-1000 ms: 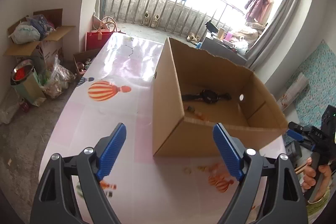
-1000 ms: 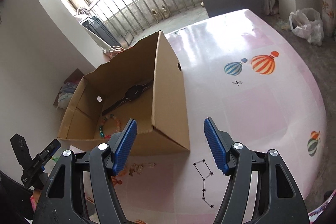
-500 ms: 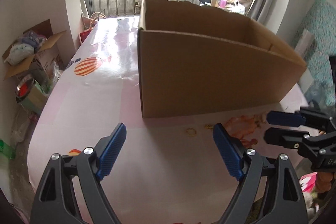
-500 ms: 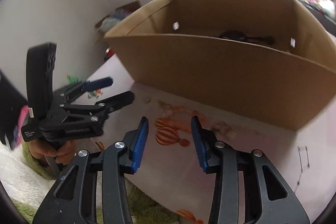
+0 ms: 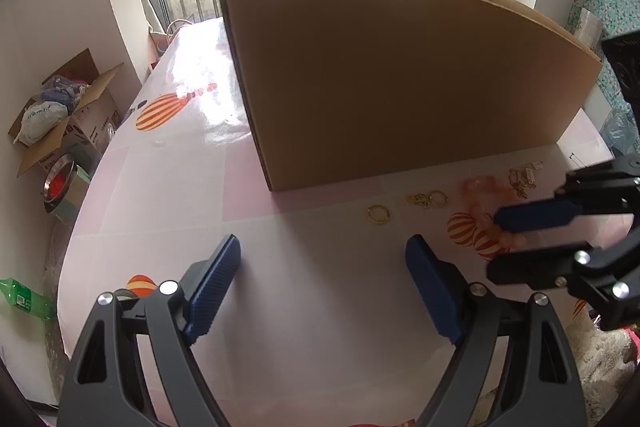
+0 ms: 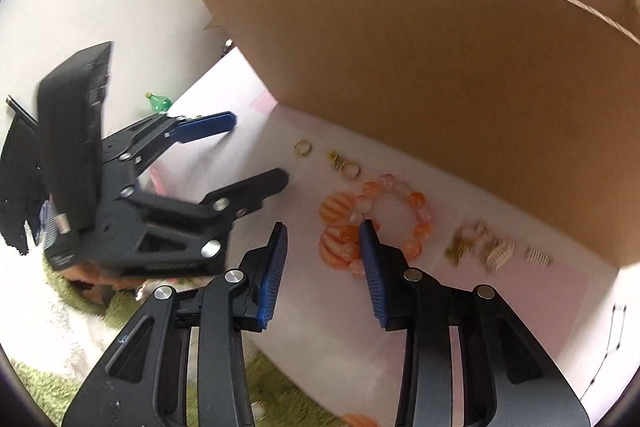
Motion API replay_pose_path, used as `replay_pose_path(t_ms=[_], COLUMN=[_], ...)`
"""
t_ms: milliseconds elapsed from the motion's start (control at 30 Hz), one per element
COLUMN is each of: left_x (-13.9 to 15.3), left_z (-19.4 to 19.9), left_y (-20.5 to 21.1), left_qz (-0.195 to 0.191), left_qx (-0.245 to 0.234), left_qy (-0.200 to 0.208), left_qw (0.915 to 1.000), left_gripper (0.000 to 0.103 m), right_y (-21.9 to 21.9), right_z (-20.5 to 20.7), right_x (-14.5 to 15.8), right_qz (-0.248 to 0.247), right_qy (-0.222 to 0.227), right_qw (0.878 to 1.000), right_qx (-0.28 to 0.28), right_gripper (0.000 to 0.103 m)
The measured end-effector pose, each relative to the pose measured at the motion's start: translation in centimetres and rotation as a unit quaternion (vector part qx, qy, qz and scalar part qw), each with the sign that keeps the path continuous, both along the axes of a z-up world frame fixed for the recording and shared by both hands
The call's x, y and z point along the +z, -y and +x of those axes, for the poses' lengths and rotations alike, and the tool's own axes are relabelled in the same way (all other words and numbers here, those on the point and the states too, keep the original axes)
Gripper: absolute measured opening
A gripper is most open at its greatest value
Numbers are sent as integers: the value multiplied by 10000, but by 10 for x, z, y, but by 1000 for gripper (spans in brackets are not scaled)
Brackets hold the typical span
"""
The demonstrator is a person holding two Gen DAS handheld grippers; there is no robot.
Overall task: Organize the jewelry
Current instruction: 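Move the left gripper to the small gold ring on the table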
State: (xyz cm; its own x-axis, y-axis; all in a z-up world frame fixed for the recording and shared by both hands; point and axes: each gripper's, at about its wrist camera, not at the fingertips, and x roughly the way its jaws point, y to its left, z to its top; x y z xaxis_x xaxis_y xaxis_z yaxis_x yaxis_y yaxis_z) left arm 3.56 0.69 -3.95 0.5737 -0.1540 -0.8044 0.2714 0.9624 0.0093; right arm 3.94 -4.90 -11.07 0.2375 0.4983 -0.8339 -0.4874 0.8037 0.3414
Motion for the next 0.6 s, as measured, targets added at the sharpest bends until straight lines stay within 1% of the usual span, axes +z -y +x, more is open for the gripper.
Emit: replay_pose_path(t_ms=[167,233,333,600], left_x=[-3,-4,-7,-6], left_z=[3,5,6,2], left_y=[-4,-5,-5,-3], left_qz=[-12,-30,-26,22], left_qx=[30,65,110,141], left_qy=[-31,-63,-116,-58], left_qw=[10000,10000,9999,9999], left_gripper=[83,91,98,98], right_y=[5,6,10,37], right_z=[-28,-37,-47,-56], right_x=[2,4,5,27], right_qz=[142,99,125,482], right_qy=[-125,-61,-51,405], right_qw=[9998,9999,9998,9962], right_qx=[-40,-67,-130,-609], right_gripper=[35,35,37,39])
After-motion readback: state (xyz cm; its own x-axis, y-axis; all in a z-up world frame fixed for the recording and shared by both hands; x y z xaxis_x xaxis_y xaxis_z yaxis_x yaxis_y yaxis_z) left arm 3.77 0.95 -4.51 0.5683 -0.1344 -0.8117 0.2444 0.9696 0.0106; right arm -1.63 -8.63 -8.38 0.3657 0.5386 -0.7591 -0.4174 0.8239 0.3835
